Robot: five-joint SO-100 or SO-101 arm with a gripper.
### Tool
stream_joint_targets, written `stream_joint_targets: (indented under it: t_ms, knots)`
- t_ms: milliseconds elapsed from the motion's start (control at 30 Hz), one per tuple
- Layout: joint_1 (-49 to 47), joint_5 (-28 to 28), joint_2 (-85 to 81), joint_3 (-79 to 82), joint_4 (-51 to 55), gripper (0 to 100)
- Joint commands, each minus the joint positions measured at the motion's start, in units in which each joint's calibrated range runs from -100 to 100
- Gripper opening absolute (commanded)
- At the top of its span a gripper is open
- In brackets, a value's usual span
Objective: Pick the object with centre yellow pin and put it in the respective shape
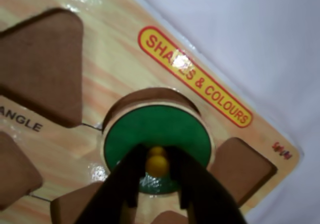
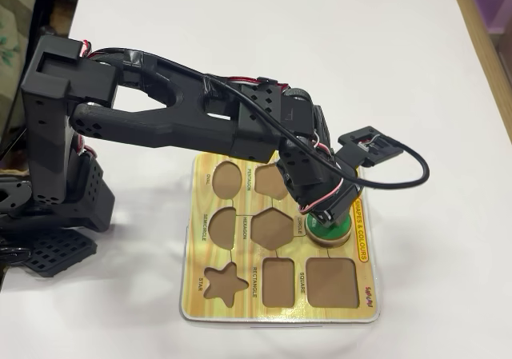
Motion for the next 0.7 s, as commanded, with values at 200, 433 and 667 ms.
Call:
stream_joint_targets:
  t_ms: [200, 433, 667]
  knots:
    - [-1.0, 0.3, 0.0, -2.2, -2.9, 2]
    - [-0.7, 0.4, 0.0, -1.8, -2.1, 2]
    - [-0.4, 0.3, 0.0, 1.2, -2.8, 2]
